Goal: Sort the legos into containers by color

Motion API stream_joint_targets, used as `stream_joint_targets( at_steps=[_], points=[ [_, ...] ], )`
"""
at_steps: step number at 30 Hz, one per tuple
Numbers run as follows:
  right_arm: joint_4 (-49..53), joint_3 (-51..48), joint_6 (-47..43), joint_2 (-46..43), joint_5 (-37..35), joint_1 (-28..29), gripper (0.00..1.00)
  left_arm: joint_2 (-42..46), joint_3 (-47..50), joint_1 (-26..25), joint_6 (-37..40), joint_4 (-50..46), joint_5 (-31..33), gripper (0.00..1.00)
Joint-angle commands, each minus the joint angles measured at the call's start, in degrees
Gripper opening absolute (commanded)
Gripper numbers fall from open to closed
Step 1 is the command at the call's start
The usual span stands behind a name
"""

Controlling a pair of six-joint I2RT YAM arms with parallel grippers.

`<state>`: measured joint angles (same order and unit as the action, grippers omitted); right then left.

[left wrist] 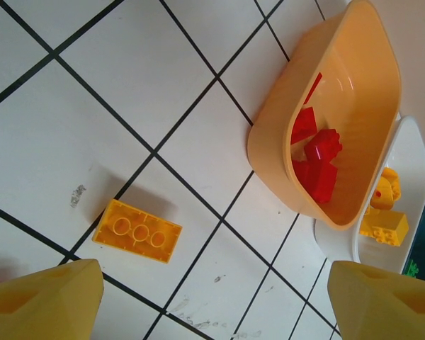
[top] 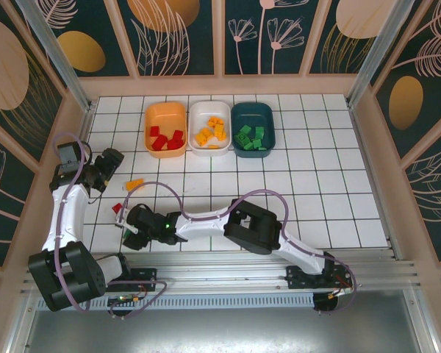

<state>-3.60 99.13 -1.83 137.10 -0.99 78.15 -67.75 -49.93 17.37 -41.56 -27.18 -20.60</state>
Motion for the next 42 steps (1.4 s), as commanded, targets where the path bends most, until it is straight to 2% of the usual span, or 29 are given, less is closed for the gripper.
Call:
stream_joint_targets(
  at_steps=[1,4,12,16,22,27,31,36,39,42],
  points=[
    [-3.95,-2.72,0.9,-1.95,-2.38,-0.43,0.58,0.26,-0.78,0.5,1.53,0.86,-0.76,0.83],
    [-7.75,-7.04,2.69,-5.35,-2.78,-1.55,0.54,0.3,-0.77,0.54,1.66,1.15,-0.58,0.83],
    [-12.57,-14.91,5.08,-12.22,-5.12,-4.91,0.53,-0.15,0.15,0.52,1.35,2.04,-1.04,0.83],
    [-14.01,-20.57,6.29,-17.82,-6.12,-8.56,0.52,0.16,1.51,0.52,1.0,1.75,1.68,0.82],
    [-13.01,-28.28,6.81,-27.85,-9.28,-17.47,0.52,-1.43,4.83,0.55,-1.26,-0.94,8.41,0.8],
    [-11.69,-33.02,8.36,-34.28,-9.89,-27.59,0.52,-2.35,8.91,0.52,-2.59,0.79,8.73,0.78],
    [-10.61,-34.42,9.58,-35.08,-10.42,-36.5,0.52,-2.0,11.15,0.52,-2.93,1.78,8.88,0.77],
    [-6.61,-32.02,12.25,-32.45,-9.23,-45.97,0.53,0.39,13.51,0.49,-2.56,0.28,12.6,0.77],
    [-2.91,-28.08,13.03,-28.14,-7.7,-49.3,0.55,0.69,13.63,0.48,-2.22,-1.0,13.26,0.77],
    [-1.71,-25.96,11.89,-25.62,-11.5,-50.41,0.63,0.34,13.55,0.54,-1.53,-2.13,14.35,0.77]
  ],
)
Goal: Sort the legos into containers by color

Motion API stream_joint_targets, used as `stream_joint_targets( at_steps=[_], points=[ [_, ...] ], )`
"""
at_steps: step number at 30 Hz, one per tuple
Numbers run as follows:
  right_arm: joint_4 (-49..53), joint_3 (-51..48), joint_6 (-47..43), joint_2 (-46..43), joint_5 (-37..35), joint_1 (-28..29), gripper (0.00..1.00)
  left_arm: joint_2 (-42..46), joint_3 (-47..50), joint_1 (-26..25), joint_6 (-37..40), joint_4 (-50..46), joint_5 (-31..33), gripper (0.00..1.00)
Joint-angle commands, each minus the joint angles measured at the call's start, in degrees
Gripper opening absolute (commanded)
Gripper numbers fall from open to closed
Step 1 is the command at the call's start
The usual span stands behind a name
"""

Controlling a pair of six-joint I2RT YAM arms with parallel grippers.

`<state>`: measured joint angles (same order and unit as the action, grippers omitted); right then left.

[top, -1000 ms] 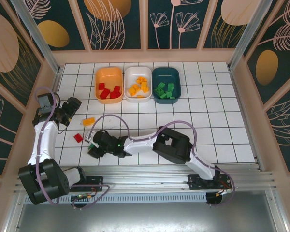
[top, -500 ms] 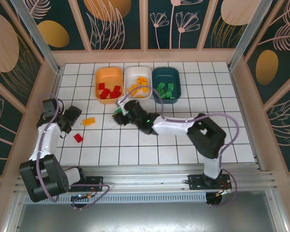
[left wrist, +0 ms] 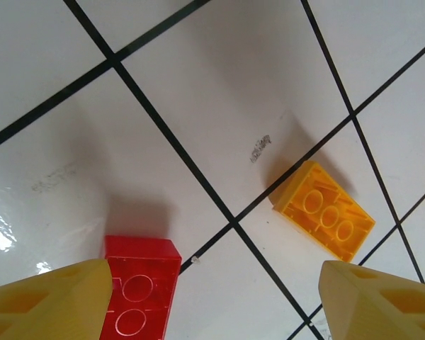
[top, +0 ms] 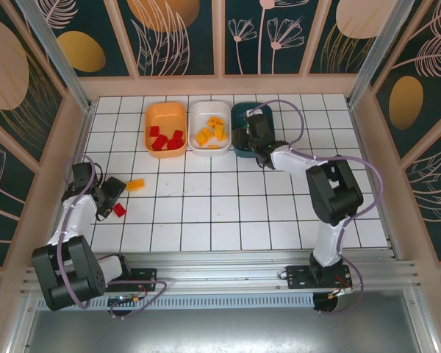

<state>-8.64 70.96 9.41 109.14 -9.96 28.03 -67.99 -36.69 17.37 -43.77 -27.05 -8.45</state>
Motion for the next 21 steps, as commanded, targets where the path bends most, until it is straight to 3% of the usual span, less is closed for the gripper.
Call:
stream_joint_targets(
  at_steps=[1,8,21],
  points=[
    [3.41,2.72,0.39,2.65,-2.48,-0.8,0.66,0.5,0.38,0.48,0.83,-2.39,2.46,0.77],
    [5.12,5.23,0.33,0.2,-4.87,-1.83,0.88,1.01,1.64,0.51,1.1,-3.08,2.9,0.77],
    [-3.95,-11.65,4.79,-21.4,-6.02,2.99,0.89,-0.51,3.88,0.52,-1.96,-3.59,4.18,0.68]
  ],
)
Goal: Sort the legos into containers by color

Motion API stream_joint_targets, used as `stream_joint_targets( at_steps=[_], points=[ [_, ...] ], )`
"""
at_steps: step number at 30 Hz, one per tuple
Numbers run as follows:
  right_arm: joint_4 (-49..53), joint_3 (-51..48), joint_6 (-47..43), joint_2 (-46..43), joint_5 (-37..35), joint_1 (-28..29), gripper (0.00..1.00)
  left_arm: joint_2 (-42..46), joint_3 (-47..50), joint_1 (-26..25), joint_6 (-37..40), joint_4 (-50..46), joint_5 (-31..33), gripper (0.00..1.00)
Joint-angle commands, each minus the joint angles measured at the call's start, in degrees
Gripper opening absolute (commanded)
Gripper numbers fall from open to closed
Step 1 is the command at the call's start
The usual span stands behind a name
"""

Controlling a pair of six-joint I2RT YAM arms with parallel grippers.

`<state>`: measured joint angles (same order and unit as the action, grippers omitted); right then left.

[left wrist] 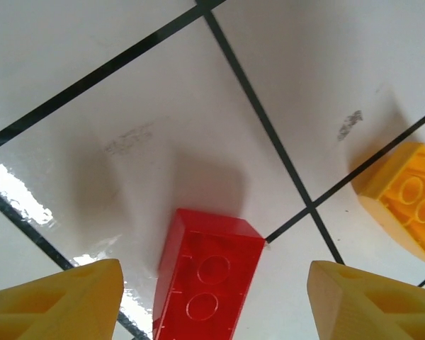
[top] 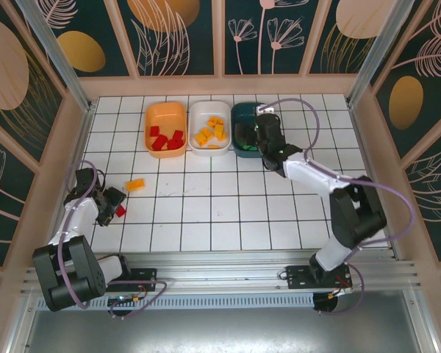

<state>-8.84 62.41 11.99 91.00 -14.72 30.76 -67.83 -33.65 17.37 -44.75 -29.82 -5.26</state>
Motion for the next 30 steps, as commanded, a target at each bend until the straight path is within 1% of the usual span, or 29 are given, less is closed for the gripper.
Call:
stream_joint_targets(
  at_steps=[1,7,13,15,17,23,30],
  points=[
    [-4.05,-4.03,2.62,-4.45,-0.71,0.26,0.89,-1.41,1.1,0.47,-0.87,0.1,0.26,0.67],
    [-5.24,-8.47,4.07,-9.38,1.71,0.26,0.89,-4.95,1.82,0.5,1.2,5.81,-2.62,0.68],
    [-6.09,-11.23,5.13,-10.63,3.26,0.26,0.88,-8.25,1.57,0.56,2.79,7.86,-2.41,0.67],
    [-6.28,-11.95,5.48,-10.95,3.88,0.26,0.88,-9.39,1.58,0.48,2.79,8.74,-2.56,0.62],
    [-6.58,-12.71,5.97,-11.63,4.07,1.31,0.87,-10.12,1.63,0.47,2.92,9.41,-2.77,0.55],
    [-6.3,-13.94,6.47,-13.03,4.52,1.48,0.87,-8.9,1.52,0.42,2.76,10.13,-3.01,0.45],
    [-6.17,-14.36,6.64,-14.01,4.51,1.85,0.86,-6.11,1.4,0.33,2.73,9.97,-4.96,0.33]
  ],
)
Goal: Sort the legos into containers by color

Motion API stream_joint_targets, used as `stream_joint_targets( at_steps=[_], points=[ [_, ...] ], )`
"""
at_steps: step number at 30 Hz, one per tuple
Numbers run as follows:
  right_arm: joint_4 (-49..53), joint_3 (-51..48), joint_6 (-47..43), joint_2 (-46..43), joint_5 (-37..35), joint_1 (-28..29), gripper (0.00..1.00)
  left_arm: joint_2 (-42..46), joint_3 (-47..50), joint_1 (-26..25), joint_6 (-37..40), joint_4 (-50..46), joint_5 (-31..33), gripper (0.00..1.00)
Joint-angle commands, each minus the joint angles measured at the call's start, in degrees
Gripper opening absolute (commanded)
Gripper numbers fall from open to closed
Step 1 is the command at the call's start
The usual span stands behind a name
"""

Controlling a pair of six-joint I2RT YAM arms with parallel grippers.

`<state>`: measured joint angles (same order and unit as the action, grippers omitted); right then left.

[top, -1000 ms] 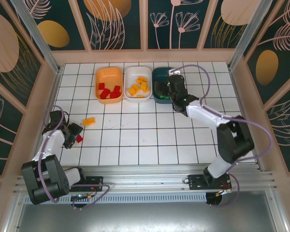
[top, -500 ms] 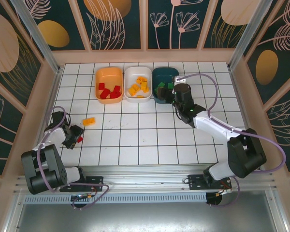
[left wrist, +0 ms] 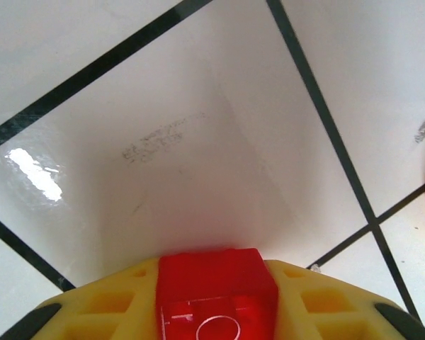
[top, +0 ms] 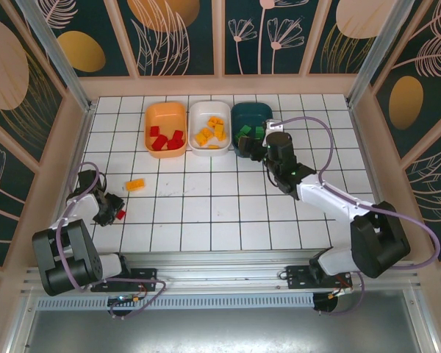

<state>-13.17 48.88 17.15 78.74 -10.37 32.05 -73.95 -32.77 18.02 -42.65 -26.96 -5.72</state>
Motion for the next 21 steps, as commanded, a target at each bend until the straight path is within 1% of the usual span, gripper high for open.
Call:
stream_joint_targets(
  at_steps=[1,7,9,11,13,16,18,21],
  points=[
    [-1.9,-0.89,1.62,-1.77,0.17,0.64,0.86,0.4,0.35,-0.37,0.81,6.95,-4.83,0.32],
    [-1.61,-0.03,1.66,-0.11,0.78,1.45,0.86,4.63,-1.46,-1.93,-0.18,4.47,-7.29,0.3],
    [-1.35,0.21,1.53,0.29,0.96,1.52,0.86,7.37,-3.42,-3.84,-1.09,3.16,-6.91,0.3],
    [-1.08,0.34,1.56,0.53,1.22,1.52,0.86,8.91,-6.76,-6.94,-2.41,2.69,-5.72,0.31],
    [-0.73,0.33,1.74,0.58,1.58,1.52,0.86,7.26,-10.79,-9.65,-3.28,3.17,-6.37,0.31],
    [-0.15,0.23,2.09,0.45,2.27,1.67,0.85,2.32,-15.8,-12.56,-4.14,6.22,-8.07,0.3],
    [0.32,0.06,2.3,0.28,2.26,1.64,0.86,-1.36,-18.71,-13.79,-4.24,8.78,-9.89,0.3],
    [1.18,-0.03,2.63,0.35,2.35,1.77,0.86,-7.39,-24.81,-15.81,-4.57,11.4,-10.88,0.29]
  ],
)
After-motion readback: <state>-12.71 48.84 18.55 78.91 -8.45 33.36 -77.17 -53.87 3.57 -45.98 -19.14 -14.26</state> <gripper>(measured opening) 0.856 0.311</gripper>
